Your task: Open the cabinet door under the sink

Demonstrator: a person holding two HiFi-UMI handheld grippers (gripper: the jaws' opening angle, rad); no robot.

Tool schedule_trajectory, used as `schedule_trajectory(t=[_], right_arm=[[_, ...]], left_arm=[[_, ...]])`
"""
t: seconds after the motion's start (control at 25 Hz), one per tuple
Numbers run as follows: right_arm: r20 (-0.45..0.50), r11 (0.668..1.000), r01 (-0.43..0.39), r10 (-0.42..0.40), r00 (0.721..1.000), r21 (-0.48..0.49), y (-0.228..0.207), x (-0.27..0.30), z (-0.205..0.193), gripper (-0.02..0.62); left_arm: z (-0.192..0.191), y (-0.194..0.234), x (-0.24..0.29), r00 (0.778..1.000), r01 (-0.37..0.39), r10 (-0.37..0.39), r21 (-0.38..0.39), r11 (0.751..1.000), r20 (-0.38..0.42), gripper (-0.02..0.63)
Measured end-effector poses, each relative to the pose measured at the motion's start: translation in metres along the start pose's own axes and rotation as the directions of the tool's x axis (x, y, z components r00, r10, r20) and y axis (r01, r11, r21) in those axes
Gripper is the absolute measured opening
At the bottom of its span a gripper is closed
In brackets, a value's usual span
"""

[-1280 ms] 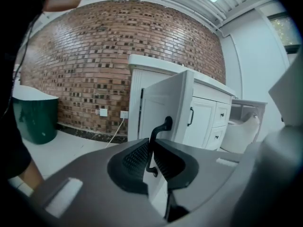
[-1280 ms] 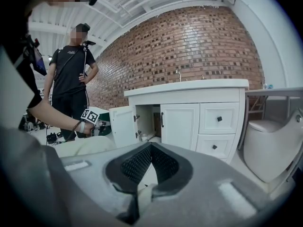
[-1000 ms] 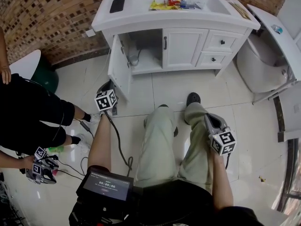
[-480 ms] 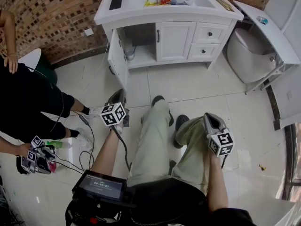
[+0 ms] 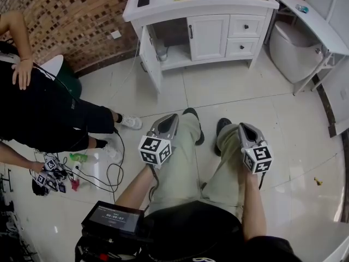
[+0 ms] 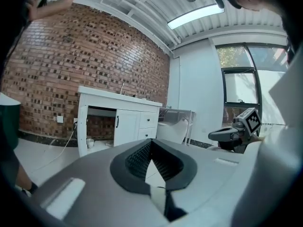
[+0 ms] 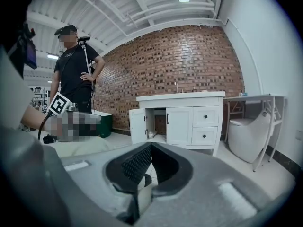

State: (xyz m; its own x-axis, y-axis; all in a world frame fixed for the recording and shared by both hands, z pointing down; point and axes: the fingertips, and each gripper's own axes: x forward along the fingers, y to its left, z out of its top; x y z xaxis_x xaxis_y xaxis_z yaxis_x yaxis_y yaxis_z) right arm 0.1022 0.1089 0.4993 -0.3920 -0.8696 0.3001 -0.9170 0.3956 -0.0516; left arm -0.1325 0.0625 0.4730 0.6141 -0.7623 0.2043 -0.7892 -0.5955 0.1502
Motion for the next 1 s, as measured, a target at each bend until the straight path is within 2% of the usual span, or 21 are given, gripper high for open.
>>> schedule_trajectory(t=[0.12, 0.32, 0.6, 0.8, 1.0], right_arm=[[-0.011, 1.000, -0.017, 0.017, 1.000, -0.007, 0.015, 0.000, -0.003, -0.008], [0.024, 1.000, -0.028, 0.028, 0.999, 0.009, 0.031, 0.001, 0.004, -0.008], [-0.002, 0.998, -0.062, 0.062, 0.998, -0.017, 0.053, 0.017, -0.004, -0.008], [-0.013, 0.997, -0.067, 0.067, 0.998, -0.045, 0.061, 0.023, -0.003, -0.008], [-0.008, 0.997, -0.063, 0.063, 0.998, -0.033, 0.055, 0.019, -0.003, -0.008]], left_arm=[[0.000, -0.002, -0.027, 1.000, -0.011, 0.011, -0.019, 1.000, 0.012, 0.016], [-0.004, 0.025, -0.055, 0.999, -0.045, 0.046, -0.080, 0.996, 0.019, 0.016], [-0.027, 0.032, -0.070, 0.997, -0.078, 0.078, -0.027, 0.997, -0.019, 0.017], [-0.026, 0.030, -0.068, 0.997, -0.081, 0.080, -0.015, 0.997, -0.007, 0.017], [-0.026, 0.030, -0.066, 0.996, -0.084, 0.084, -0.008, 0.996, -0.015, 0.017]])
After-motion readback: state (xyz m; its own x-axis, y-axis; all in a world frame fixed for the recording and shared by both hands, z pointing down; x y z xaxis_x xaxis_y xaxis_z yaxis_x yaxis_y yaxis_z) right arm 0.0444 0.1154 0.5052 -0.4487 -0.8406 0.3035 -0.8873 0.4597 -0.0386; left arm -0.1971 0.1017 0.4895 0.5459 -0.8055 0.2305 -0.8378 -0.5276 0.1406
